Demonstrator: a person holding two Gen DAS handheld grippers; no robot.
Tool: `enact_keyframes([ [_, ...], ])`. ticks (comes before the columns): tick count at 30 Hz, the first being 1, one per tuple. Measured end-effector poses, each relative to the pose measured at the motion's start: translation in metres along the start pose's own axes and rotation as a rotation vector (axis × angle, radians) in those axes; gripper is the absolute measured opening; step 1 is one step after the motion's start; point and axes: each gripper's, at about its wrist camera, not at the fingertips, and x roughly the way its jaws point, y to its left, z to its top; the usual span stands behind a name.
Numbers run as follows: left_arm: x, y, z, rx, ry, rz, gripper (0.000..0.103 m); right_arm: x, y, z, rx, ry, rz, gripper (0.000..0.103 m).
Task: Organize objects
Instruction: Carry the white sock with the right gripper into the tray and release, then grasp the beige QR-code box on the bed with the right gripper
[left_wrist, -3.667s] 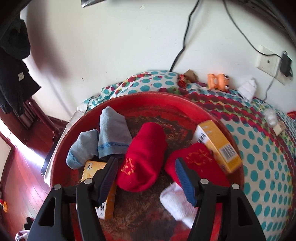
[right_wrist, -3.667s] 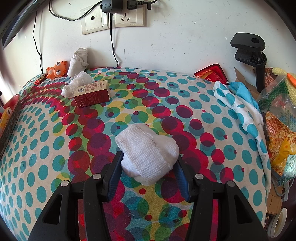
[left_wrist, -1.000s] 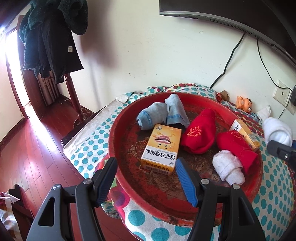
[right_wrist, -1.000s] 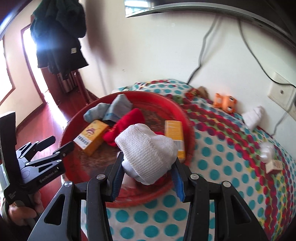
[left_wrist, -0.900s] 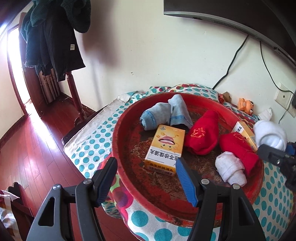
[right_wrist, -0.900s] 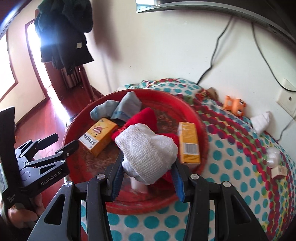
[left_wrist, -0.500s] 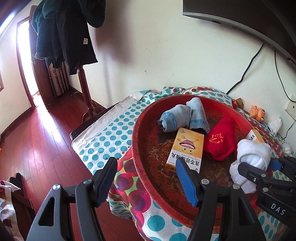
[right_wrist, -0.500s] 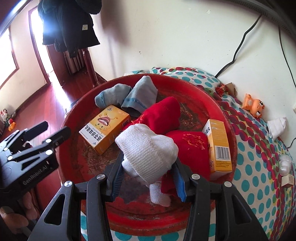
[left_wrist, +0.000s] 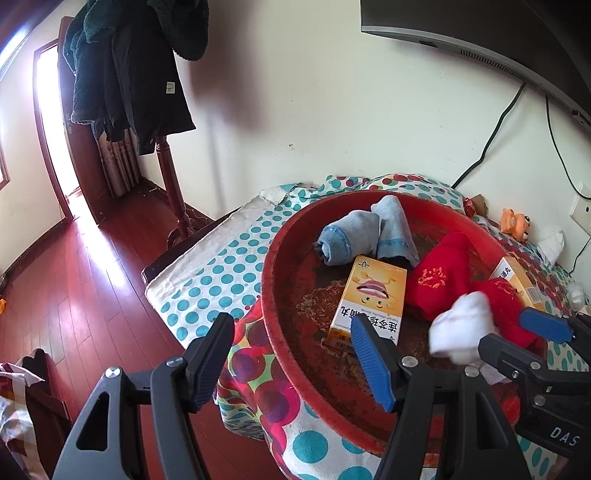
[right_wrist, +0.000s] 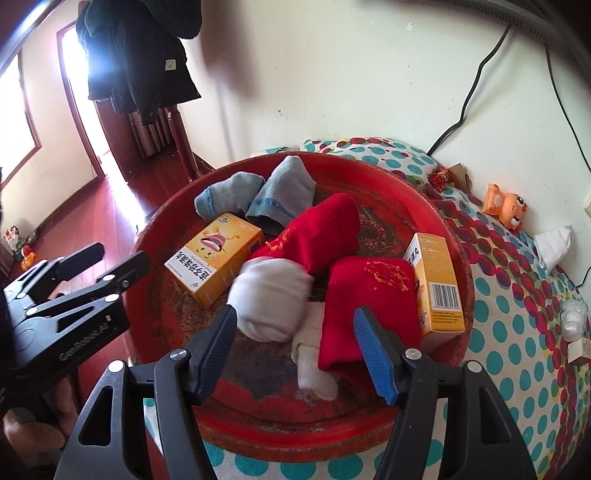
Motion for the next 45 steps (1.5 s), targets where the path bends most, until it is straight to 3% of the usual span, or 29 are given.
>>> enact_keyframes([
  [7, 0.001, -0.006, -0.003, 0.021, 0.004, -0.001, 0.067, -0.032, -0.016, -0.015, 0.047, -0.048, 0.005, 0.064],
  [11, 0.002, -0.01, -0.004, 0.028, 0.011, -0.017, 0.067, -0.048, -0.048, -0.032, 0.096, -0.058, -0.049, 0.065],
  [21, -0.001, -0.025, -0.01, 0.085, 0.008, -0.037, 0.067, -0.08, -0.206, -0.094, 0.352, -0.042, -0.316, 0.068],
  [23, -0.001, -0.029, -0.011, 0.101, 0.007, -0.043, 0.067, -0.079, -0.238, -0.1, 0.38, -0.027, -0.37, 0.069],
  [25, -0.002, -0.034, -0.012, 0.123, -0.003, -0.036, 0.067, -0.076, -0.263, -0.105, 0.399, -0.015, -0.409, 0.077],
  [29, -0.003, -0.04, -0.014, 0.143, -0.007, -0.039, 0.067, -0.062, -0.3, -0.108, 0.439, -0.002, -0.418, 0.079],
  [33, -0.007, -0.04, -0.014, 0.134, -0.027, -0.053, 0.067, -0.04, -0.318, -0.1, 0.41, 0.021, -0.46, 0.079],
  [39, -0.005, -0.033, -0.013, 0.092, -0.039, -0.082, 0.067, -0.019, -0.332, -0.086, 0.4, 0.022, -0.424, 0.083],
  [41, -0.004, -0.033, -0.015, 0.089, -0.042, -0.069, 0.067, -0.016, -0.335, -0.085, 0.414, 0.023, -0.408, 0.079],
  [42, -0.004, -0.034, -0.015, 0.09, -0.047, -0.065, 0.067, -0.018, -0.335, -0.084, 0.418, 0.011, -0.411, 0.067],
  [43, -0.004, -0.035, -0.016, 0.099, -0.05, -0.064, 0.067, -0.02, -0.335, -0.084, 0.421, 0.005, -0.417, 0.06],
  [45, -0.004, -0.039, -0.018, 0.115, -0.05, -0.048, 0.067, -0.022, -0.335, -0.085, 0.435, 0.014, -0.418, 0.06],
])
